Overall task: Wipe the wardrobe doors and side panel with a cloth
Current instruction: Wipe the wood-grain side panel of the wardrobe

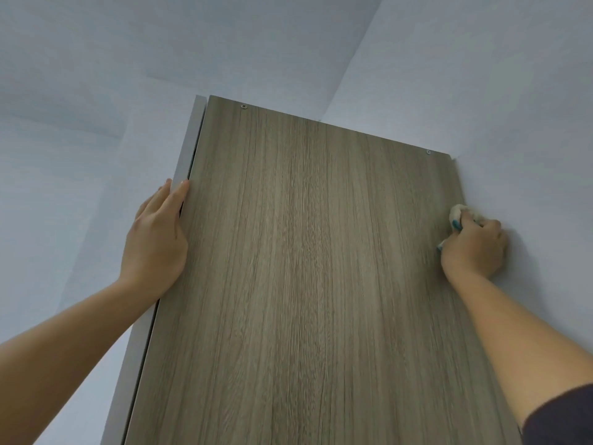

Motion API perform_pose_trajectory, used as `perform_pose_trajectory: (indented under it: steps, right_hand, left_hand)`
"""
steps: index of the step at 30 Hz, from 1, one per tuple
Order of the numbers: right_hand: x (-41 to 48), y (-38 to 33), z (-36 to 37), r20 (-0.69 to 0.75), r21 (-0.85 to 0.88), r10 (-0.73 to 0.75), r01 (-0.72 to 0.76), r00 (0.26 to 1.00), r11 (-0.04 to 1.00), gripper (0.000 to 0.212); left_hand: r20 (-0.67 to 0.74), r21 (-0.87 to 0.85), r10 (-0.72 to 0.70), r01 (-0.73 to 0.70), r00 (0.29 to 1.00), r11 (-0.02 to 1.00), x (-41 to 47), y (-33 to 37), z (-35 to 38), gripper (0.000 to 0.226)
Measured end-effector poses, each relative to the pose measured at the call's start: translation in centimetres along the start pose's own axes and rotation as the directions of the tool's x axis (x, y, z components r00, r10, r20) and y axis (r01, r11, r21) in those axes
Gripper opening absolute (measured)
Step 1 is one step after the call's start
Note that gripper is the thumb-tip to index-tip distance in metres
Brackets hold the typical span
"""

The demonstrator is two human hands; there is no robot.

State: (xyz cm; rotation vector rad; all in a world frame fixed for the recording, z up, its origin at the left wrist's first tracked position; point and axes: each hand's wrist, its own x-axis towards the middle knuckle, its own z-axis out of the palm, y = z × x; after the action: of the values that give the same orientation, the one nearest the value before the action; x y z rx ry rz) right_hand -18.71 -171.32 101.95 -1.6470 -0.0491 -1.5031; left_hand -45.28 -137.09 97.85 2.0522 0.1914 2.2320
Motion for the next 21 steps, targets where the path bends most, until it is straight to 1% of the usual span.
perform_pose_trajectory:
  steps: [2,5,8,12,15,18,21]
  right_hand:
    - [-1.2,-1.1,-0.1,-0.025,0.05,-0.008,0.009,1.0,0.999,0.043]
    - [-3.6,-3.2,0.1,-0.056,0.134,-0.147,0.153,0.988,0.979,0.039]
    - [-6.5,-7.3,-0.1,-0.077,0.243,-0.278,0.289,0.957,0.926,0.038]
    - [-12.2,-14.9,-0.7,-0.101,0.344,-0.492,0.495,0.865,0.798,0.041]
    - [-16.1,-19.5,-0.9,-0.12,0.412,-0.588,0.579,0.8,0.703,0.042]
    - [-19.3,-22.2,-1.2,-0.152,0.407,-0.68,0.673,0.717,0.618,0.04]
    - [-21.0,-22.7,-1.3,-0.163,0.395,-0.749,0.738,0.642,0.547,0.041]
  left_hand:
    - [-0.002,-0.012,-0.002,0.002,1.0,1.0,0.0,-0.1,0.0,0.055]
    - [-0.003,-0.015,0.0,0.0,1.0,1.0,0.1,-0.1,0.0,0.056]
    - [0.01,-0.004,0.005,-0.005,1.0,1.0,0.1,-0.1,0.1,0.057]
    - [0.029,0.009,0.011,-0.011,1.0,1.0,-0.1,-0.2,-0.1,0.059]
    - [0.039,0.006,0.02,-0.021,0.999,1.0,-0.4,-0.5,-0.2,0.058]
    - [0.021,0.005,0.014,-0.014,1.0,1.0,-0.7,-0.6,-0.3,0.059]
    - [0.021,0.009,0.024,-0.024,0.999,1.0,-1.3,-0.6,-0.3,0.06]
